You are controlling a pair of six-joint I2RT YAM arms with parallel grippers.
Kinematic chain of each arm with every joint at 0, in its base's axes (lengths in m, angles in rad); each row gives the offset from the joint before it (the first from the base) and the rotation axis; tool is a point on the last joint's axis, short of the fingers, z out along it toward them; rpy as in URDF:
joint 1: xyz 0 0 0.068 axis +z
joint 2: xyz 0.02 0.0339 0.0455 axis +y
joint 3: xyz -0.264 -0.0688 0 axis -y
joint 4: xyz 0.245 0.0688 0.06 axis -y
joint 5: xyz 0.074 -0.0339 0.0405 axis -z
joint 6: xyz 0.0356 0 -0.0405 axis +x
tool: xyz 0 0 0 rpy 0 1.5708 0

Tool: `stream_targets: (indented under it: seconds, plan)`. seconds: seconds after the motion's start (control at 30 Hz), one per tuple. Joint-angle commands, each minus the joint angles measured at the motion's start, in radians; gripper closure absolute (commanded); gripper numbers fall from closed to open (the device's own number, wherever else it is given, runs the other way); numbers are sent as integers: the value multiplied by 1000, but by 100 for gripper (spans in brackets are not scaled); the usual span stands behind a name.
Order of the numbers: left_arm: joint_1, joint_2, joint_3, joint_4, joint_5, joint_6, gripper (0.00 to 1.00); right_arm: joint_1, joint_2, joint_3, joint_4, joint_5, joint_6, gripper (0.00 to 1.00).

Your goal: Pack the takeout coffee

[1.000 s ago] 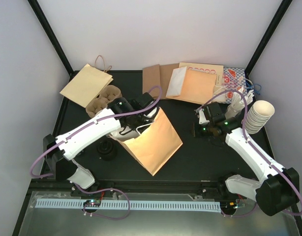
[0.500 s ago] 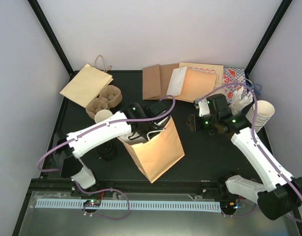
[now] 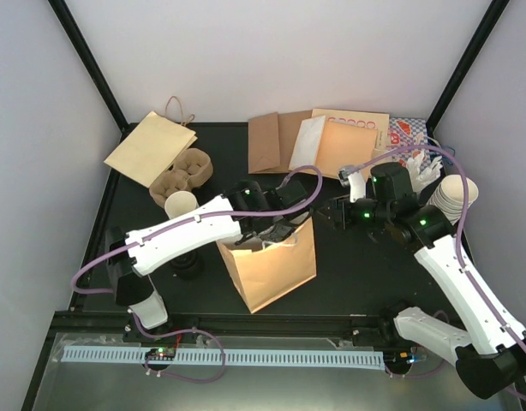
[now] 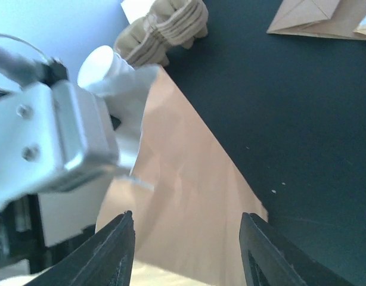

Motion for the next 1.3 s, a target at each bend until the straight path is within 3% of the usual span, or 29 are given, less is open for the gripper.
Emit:
stream_targets:
  seconds: [0.0, 0.3, 0.9, 1.27]
  plan:
    - [-32, 5, 28, -42, -74, -35, 3, 6, -16, 61, 12, -55, 6, 48]
    - [-80, 7, 35, -41, -117, -71, 4, 25, -14, 80, -21, -69, 11, 46]
    - [-102, -60, 199, -91, -227, -67, 4, 88, -38, 21, -69, -20, -1, 45]
    - [-101, -213, 212, 77, -189, 48, 7, 109, -30, 60, -156, 64, -40, 45]
